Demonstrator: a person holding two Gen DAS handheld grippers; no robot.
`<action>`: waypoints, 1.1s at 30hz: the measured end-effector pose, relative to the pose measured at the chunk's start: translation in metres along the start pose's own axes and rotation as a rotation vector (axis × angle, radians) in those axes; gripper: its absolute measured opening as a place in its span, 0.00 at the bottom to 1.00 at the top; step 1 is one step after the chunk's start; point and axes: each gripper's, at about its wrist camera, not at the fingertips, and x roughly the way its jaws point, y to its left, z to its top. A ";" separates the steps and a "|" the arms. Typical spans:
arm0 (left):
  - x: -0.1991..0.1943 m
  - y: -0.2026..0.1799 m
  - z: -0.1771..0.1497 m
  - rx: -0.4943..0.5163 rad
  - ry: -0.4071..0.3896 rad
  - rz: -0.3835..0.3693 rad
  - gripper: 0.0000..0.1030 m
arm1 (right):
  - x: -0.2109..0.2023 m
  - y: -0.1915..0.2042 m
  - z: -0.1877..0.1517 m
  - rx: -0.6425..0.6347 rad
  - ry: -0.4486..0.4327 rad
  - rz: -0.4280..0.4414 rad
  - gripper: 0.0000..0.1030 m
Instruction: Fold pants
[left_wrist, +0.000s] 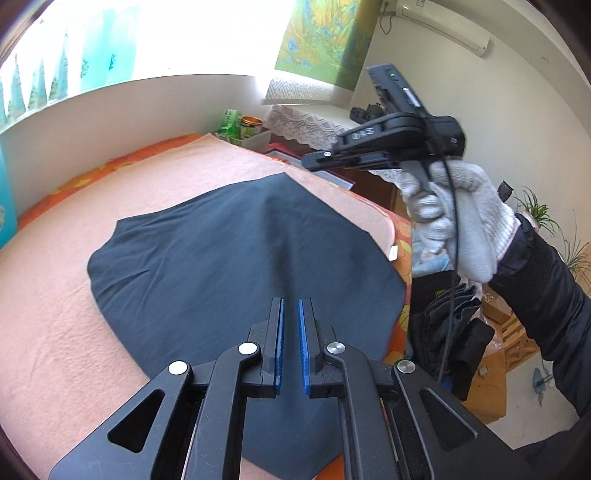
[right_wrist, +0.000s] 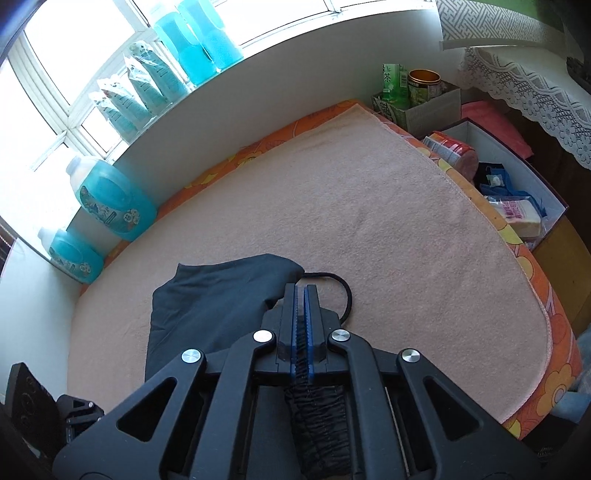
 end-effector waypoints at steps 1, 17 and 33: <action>0.000 0.003 -0.003 -0.003 0.000 0.013 0.16 | -0.005 0.002 -0.011 -0.015 0.003 -0.002 0.27; 0.002 -0.002 -0.039 0.004 0.062 0.018 0.25 | -0.018 0.018 -0.101 -0.087 0.089 0.015 0.05; 0.028 -0.011 -0.045 0.018 0.118 -0.034 0.25 | -0.033 0.015 -0.090 -0.158 0.031 -0.264 0.10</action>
